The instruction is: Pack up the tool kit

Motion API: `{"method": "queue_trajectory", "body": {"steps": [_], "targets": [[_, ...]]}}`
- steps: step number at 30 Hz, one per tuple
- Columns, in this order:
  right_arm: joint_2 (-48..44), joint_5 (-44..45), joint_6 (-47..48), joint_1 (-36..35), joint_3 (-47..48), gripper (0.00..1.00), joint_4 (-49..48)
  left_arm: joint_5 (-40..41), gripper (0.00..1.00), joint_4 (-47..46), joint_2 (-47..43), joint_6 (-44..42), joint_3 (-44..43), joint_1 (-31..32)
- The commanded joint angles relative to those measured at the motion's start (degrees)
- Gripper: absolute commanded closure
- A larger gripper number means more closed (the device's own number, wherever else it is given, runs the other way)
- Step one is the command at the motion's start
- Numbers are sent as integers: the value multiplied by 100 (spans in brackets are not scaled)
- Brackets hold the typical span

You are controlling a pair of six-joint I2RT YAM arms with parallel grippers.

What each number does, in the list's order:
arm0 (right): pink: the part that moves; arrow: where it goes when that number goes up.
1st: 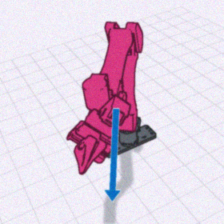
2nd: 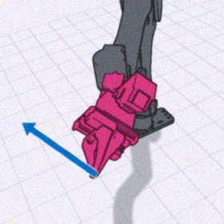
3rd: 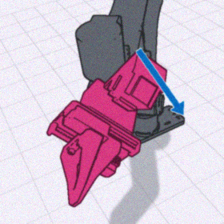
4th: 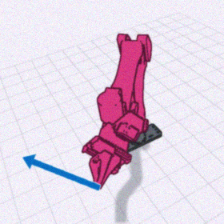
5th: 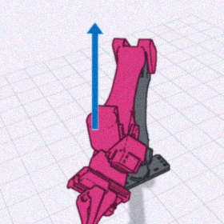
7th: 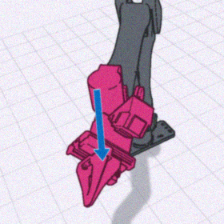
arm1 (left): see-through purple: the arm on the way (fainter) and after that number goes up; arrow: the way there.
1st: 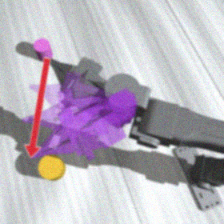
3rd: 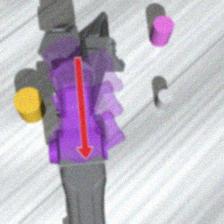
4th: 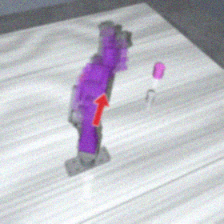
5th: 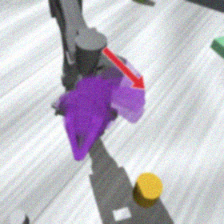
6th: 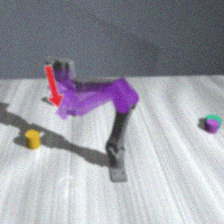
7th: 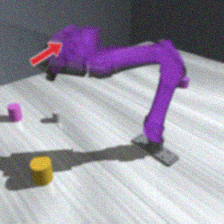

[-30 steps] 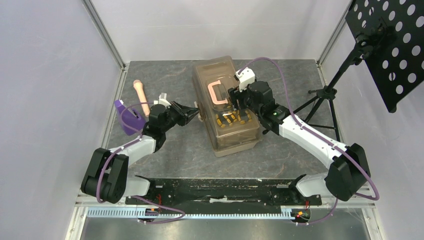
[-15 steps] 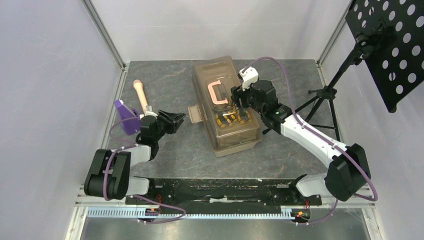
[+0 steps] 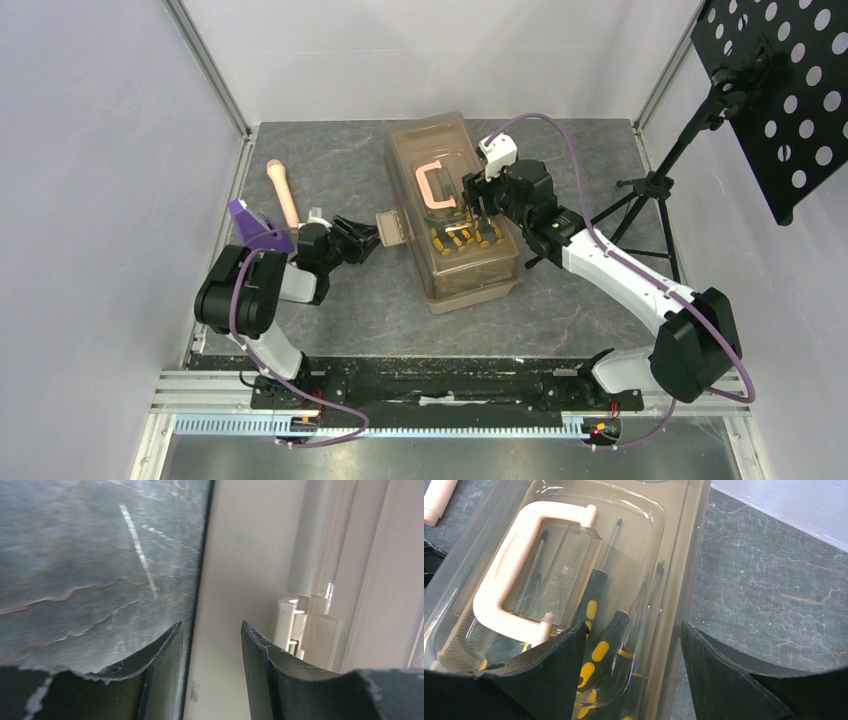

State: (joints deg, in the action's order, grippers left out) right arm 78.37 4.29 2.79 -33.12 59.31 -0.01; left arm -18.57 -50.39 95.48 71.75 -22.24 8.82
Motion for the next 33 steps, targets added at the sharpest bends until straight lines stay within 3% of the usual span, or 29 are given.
{"method": "queue_trajectory", "body": {"steps": [1,9,21,33], "targets": [[-101,-255,3,-10,-98,30,189,-297,46,-950,154,79,-266,168],[-93,-350,-3,-5,-67,30,184,-524,29,-2078,449,437,-152,296],[-133,-386,20,-11,-46,30,194,-526,18,-2738,922,627,-312,680],[-96,-412,3,-11,-67,31,153,-306,18,-3209,904,788,-312,929]]}}
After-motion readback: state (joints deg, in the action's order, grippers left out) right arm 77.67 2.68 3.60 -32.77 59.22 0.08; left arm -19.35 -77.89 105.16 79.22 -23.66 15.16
